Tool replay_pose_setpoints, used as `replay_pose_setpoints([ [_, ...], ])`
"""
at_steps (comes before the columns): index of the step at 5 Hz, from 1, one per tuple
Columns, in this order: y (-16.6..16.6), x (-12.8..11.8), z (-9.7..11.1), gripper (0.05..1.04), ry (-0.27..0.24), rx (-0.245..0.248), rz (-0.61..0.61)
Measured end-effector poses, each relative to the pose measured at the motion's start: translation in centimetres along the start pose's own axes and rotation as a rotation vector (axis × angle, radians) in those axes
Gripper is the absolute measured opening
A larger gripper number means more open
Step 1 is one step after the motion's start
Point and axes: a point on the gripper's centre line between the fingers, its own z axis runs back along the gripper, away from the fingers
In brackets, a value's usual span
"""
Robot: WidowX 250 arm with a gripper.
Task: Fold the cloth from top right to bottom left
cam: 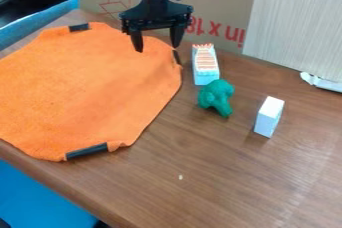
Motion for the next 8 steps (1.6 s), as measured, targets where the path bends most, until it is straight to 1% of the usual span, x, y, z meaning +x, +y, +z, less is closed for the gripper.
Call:
replay_pose_setpoints([
  [2,-0.1,0.1,-1.7,1.001,0.029,0.042,0.000],
  [3,-0.1,-0.2,-2.6,1.001,0.047,0.071,-0.011],
  [5,-0.6,-0.5,-3.4,1.001,0.053,0.085,-0.026],
  [7,-1.9,-0.6,-3.4,1.001,0.052,0.080,-0.024],
  [8,-1.9,-0.9,-4.2,1.001,0.068,0.098,-0.024],
])
